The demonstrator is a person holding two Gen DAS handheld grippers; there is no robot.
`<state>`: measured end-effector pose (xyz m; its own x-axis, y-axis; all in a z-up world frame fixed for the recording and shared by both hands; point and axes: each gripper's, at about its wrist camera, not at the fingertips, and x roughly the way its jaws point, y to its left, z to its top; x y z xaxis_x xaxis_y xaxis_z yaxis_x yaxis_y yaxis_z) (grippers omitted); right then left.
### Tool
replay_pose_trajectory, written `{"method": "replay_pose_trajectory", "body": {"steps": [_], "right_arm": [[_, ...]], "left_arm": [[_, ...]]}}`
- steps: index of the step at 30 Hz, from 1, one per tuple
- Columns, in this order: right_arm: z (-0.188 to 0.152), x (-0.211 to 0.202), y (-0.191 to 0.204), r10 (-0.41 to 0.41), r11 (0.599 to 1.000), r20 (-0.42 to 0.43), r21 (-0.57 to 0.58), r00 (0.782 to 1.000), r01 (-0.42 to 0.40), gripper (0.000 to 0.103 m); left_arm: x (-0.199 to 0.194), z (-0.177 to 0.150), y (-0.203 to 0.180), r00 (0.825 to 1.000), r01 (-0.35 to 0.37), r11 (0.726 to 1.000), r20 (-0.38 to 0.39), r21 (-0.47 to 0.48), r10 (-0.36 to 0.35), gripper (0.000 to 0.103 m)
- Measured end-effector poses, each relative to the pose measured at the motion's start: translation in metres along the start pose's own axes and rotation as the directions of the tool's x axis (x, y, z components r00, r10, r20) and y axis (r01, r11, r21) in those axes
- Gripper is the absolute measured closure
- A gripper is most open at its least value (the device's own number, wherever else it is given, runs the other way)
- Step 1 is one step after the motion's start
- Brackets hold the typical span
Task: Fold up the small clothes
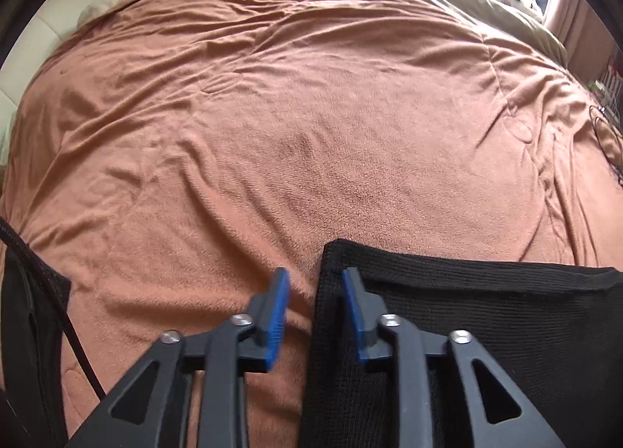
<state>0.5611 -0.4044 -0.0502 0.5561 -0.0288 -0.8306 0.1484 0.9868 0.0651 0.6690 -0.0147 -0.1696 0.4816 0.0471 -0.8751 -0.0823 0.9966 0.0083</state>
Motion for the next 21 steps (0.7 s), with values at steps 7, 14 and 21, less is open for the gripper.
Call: {"method": "replay_pose_trajectory", "body": {"steps": [7,14,21], "right_arm": [[-0.021,-0.046,-0.001,0.036,0.999,0.025,-0.038,0.999,-0.035,0.038],[-0.054,-0.079,-0.011,0.066,0.997,-0.009,-0.051,0.998,-0.066,0.038],[-0.086,-0.099,-0.015,0.074,0.996,-0.046,-0.037,0.996,-0.076,0.038]], "left_arm": [[-0.039,-0.028,0.006,0.999,0.037,0.999,0.008,0.011,-0.037,0.056],[-0.071,-0.068,0.012,0.999,0.054,0.998,-0.003,0.026,-0.054,0.056],[-0.093,-0.112,0.016,0.998,0.067,0.997,-0.019,0.033,-0.067,0.056]]}}
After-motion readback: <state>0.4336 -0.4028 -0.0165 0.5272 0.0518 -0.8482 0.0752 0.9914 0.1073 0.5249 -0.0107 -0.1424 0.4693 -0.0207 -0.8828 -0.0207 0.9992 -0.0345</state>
